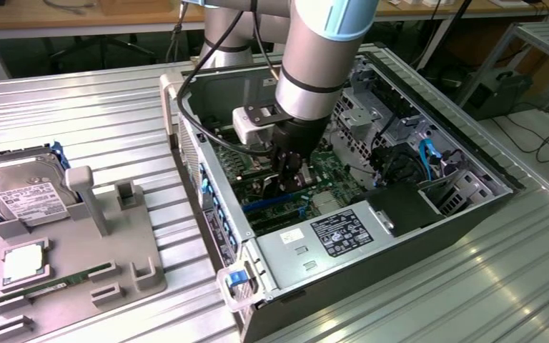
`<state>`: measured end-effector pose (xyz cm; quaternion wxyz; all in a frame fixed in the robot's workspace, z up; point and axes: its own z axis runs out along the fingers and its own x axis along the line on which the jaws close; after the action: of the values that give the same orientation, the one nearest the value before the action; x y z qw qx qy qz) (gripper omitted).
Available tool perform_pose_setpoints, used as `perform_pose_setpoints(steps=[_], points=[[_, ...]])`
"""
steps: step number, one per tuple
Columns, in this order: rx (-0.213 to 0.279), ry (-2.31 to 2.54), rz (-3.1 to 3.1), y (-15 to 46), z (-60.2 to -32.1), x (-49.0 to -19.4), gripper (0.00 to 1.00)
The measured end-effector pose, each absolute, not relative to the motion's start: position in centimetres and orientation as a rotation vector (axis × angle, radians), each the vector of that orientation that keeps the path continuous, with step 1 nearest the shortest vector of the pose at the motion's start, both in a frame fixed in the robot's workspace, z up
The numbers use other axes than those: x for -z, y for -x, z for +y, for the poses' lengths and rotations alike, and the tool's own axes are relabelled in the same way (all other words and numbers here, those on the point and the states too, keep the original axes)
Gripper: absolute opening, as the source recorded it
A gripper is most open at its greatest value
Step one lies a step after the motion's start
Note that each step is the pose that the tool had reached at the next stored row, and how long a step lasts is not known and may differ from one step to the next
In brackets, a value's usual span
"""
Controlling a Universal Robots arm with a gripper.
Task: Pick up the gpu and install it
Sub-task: 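Insert the gpu into the slot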
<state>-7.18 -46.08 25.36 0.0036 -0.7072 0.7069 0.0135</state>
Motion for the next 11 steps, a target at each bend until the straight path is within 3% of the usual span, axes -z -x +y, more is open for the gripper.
perform_pose_setpoints(steps=[11], points=[[-0.043,2.217,2.216,7.21,-46.08,-24.60,0.27]])
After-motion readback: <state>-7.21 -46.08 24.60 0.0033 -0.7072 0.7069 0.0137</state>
